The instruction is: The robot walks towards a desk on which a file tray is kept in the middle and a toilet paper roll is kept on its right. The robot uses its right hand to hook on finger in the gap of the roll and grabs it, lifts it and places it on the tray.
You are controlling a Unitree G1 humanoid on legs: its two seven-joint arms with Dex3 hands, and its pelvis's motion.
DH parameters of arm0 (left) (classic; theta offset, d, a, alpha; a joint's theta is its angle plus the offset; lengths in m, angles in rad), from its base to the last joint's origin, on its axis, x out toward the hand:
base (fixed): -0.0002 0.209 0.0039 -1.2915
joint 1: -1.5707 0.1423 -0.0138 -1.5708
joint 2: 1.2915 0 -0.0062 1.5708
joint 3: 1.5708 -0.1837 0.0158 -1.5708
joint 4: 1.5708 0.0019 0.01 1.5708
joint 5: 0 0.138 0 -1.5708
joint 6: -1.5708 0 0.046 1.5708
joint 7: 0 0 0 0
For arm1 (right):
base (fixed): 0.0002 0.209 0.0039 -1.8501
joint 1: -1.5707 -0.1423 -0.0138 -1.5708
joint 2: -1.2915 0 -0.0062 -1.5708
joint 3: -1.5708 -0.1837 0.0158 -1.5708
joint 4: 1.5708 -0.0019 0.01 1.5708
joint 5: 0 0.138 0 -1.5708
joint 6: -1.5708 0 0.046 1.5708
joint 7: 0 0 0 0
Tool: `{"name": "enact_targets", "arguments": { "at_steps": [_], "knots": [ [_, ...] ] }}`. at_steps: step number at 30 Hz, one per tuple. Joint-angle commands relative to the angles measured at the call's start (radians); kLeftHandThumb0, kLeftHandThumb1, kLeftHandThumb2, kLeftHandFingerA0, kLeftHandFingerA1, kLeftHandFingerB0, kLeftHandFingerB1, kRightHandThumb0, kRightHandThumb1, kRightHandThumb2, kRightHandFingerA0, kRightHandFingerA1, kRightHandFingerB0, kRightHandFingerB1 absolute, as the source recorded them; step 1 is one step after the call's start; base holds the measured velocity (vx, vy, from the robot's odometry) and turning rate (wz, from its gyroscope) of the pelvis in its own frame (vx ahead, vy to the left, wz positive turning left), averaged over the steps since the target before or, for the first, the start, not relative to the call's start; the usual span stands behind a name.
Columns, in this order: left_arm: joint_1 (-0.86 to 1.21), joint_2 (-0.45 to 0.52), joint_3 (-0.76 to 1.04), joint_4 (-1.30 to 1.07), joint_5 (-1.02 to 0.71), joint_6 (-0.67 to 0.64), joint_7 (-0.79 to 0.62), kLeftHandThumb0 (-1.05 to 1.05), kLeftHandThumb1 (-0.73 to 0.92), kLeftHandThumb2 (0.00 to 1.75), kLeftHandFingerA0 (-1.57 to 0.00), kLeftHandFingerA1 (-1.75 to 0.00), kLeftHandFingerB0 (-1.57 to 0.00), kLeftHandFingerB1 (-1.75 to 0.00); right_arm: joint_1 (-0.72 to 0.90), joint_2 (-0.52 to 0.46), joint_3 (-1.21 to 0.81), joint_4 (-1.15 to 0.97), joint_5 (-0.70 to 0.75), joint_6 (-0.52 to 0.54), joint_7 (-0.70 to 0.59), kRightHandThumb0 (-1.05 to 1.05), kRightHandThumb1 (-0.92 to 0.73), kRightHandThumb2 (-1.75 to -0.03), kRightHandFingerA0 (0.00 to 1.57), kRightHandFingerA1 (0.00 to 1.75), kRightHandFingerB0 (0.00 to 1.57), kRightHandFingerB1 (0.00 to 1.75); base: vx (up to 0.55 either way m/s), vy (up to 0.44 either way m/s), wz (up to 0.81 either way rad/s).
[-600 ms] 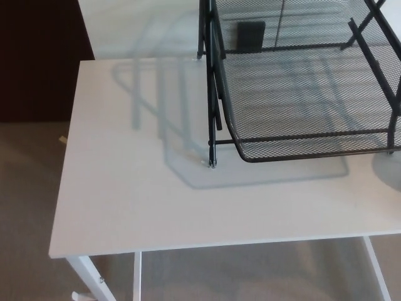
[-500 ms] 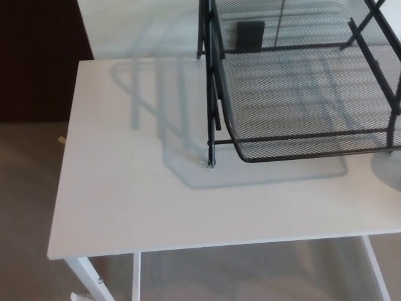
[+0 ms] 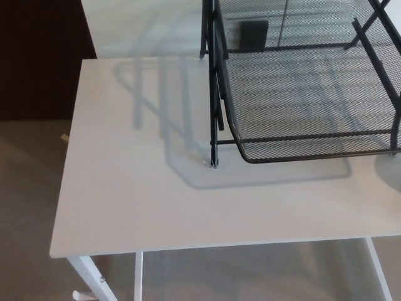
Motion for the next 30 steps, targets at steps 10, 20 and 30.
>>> {"name": "enact_targets", "arguments": {
  "at_steps": [10,20,30],
  "knots": [
    [0.096,0.016,0.074,-0.211,-0.103,0.195,-0.082,-0.69,0.78,1.09,-0.19,-0.58,-0.05,-0.44,-0.415,-0.034,-0.132,-0.239,0.181,-0.101,0.091,-0.99,-0.49,-0.87,0.44,0.89,0.31,0.73,0.0,0.0,0.0],
    [0.098,0.029,0.052,-0.243,-0.072,0.216,-0.087,-0.71,0.92,0.76,-0.2,-0.53,-0.08,-0.34,-0.365,-0.221,0.183,-0.368,0.069,0.102,0.301,-0.47,-0.54,-0.7,0.15,0.44,0.11,0.34,0.0,0.0,0.0],
    [0.134,0.027,0.048,-0.283,-0.052,0.229,-0.062,-0.7,0.92,0.76,-0.22,-0.51,-0.11,-0.37,-0.43,-0.25,0.386,-0.215,-0.034,0.093,0.273,-0.43,-0.6,-0.59,0.2,0.37,0.16,0.27,0.0,0.0,0.0]
  ]
}}
